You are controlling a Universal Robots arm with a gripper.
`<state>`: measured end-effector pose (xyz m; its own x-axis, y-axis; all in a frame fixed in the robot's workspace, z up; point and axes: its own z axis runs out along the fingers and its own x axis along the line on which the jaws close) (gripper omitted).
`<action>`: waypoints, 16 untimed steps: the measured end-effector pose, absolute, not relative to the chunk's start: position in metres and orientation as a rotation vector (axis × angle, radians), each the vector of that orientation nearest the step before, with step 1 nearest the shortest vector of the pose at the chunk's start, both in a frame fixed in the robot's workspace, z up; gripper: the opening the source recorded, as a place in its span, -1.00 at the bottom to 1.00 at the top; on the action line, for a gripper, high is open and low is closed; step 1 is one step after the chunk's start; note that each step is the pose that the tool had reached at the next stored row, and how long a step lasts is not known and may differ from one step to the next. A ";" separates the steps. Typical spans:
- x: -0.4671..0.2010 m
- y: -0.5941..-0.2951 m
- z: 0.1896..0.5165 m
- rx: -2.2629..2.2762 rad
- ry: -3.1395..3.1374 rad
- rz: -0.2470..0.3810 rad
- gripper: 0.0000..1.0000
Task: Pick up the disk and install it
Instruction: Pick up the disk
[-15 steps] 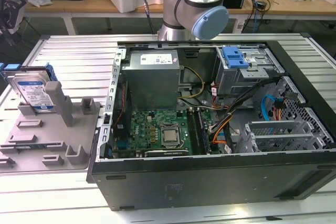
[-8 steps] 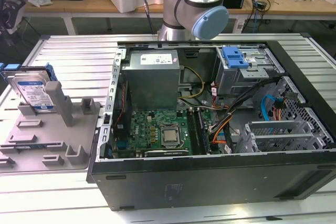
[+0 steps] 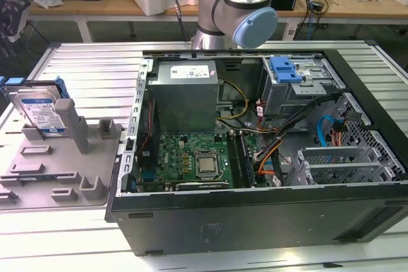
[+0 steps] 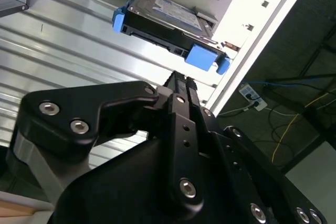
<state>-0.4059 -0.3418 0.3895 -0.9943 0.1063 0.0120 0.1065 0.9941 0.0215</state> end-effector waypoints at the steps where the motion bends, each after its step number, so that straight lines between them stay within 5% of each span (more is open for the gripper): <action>1: -0.406 -0.342 0.389 -0.159 -3.126 -0.030 -0.52; 5: -0.408 -0.342 0.389 -0.117 -3.128 -0.017 -0.49; 10: -0.409 -0.342 0.388 -0.076 -3.129 -0.002 -0.13; 16: -0.409 -0.342 0.388 0.074 -3.129 0.007 -0.13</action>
<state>-0.4090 -0.3416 0.3883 -0.9988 -0.0469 0.0116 -0.0470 0.9989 -0.0040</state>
